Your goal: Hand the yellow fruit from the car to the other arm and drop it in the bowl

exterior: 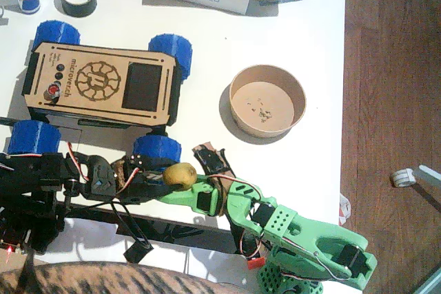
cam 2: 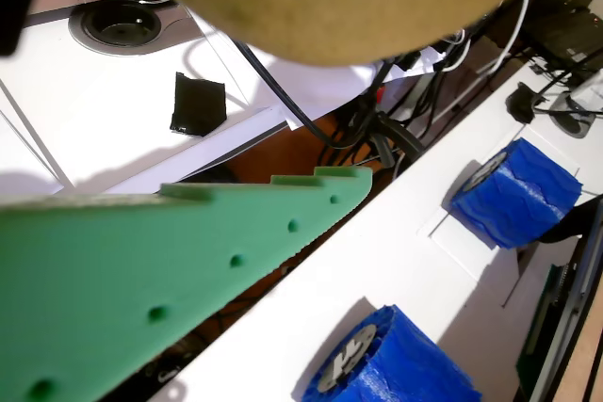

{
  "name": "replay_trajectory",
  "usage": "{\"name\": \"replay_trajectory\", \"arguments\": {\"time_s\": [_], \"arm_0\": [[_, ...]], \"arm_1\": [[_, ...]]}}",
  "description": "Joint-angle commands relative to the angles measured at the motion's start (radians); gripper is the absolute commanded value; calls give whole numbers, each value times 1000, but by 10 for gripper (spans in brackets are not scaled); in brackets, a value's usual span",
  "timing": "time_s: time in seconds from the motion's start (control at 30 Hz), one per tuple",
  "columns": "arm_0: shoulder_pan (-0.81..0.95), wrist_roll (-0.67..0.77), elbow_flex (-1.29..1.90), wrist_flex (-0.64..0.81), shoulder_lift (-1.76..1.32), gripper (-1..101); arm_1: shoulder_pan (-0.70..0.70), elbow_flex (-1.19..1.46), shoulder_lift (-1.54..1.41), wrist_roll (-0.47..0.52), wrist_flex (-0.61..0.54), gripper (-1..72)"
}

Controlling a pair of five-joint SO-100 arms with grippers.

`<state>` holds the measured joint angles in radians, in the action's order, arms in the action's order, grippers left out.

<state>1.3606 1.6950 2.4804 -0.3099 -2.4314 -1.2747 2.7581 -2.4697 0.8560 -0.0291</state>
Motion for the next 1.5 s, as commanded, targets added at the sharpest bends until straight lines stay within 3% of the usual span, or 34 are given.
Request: {"name": "replay_trajectory", "arguments": {"time_s": [0.0, 0.33, 0.77, 0.93, 1.1, 1.17, 1.47], "arm_0": [[11, 2, -6, 14, 17, -2], [11, 2, -6, 14, 17, -2], [6, 2, -6, 11, 9, -1], [3, 0, -6, -91, -63, -1], [2, 0, -6, -183, -152, -1], [2, 0, -6, -199, -169, -1], [5, 0, -6, -196, -172, -1]], "arm_1": [[26, -91, -54, -43, -11, 436], [23, -138, 18, -58, -64, 438], [21, -129, -46, -8, -89, 407], [18, -121, -67, 49, -81, 295], [8, -127, -91, 66, -84, 108], [3, -126, -100, 61, -100, 1], [2, -123, -84, 63, -112, 0]]}}
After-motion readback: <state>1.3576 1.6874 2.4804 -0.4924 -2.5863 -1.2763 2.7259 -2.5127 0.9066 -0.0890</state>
